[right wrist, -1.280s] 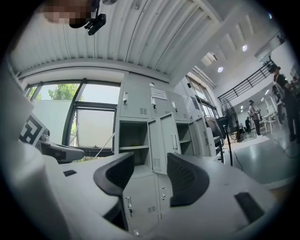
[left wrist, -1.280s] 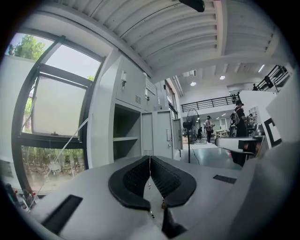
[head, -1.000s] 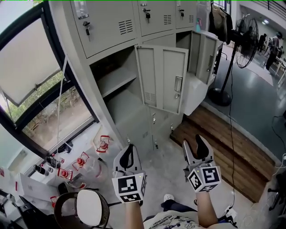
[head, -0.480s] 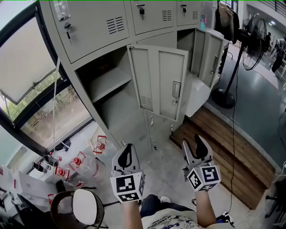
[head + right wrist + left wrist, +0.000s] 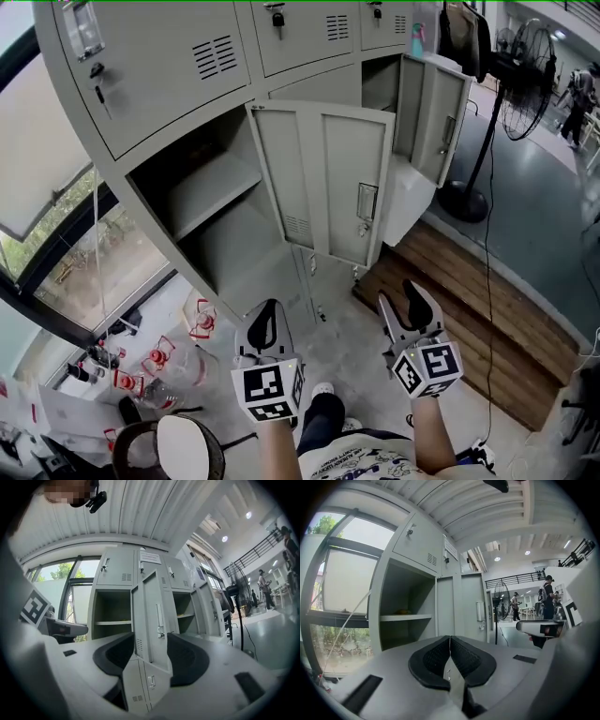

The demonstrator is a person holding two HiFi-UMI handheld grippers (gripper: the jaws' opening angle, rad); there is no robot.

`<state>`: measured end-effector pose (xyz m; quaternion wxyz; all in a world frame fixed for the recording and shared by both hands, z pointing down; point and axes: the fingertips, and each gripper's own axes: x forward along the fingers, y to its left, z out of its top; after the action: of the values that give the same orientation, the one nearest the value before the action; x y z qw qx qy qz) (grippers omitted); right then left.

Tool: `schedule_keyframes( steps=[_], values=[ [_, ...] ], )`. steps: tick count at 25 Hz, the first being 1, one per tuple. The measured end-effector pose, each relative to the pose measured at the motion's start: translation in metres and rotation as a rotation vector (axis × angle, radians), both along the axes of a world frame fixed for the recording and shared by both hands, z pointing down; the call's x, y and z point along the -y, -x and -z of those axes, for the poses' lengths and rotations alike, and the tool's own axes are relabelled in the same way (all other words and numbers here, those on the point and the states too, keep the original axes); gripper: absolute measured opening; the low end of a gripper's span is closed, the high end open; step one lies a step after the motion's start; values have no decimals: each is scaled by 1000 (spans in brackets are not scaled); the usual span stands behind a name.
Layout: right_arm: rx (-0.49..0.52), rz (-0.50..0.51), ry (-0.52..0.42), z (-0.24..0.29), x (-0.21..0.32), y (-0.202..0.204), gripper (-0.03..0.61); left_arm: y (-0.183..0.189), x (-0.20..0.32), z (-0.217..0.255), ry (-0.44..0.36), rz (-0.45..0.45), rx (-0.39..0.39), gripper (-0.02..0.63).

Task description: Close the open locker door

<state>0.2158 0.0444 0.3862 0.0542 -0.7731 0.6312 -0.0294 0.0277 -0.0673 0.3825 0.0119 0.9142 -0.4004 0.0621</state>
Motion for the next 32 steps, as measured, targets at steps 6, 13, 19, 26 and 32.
schedule_keyframes(
  steps=[6, 13, 19, 26, 32],
  values=[
    [-4, -30, 14, -4, 41, -21, 219, -23, 46, 4, -9, -37, -9, 8],
    [-12, -46, 61, -18, 86, -39, 219, -47, 93, 2, -6, -77, -4, 8],
    [7, -75, 99, -37, 109, -57, 219, -61, 121, -6, 7, -99, 1, 8],
    [22, -59, 155, -57, 124, -68, 219, -71, 140, -15, 24, -110, 3, 8],
    [25, -51, 174, -67, 134, -73, 219, -74, 149, -20, 36, -109, 7, 8]
  ],
)
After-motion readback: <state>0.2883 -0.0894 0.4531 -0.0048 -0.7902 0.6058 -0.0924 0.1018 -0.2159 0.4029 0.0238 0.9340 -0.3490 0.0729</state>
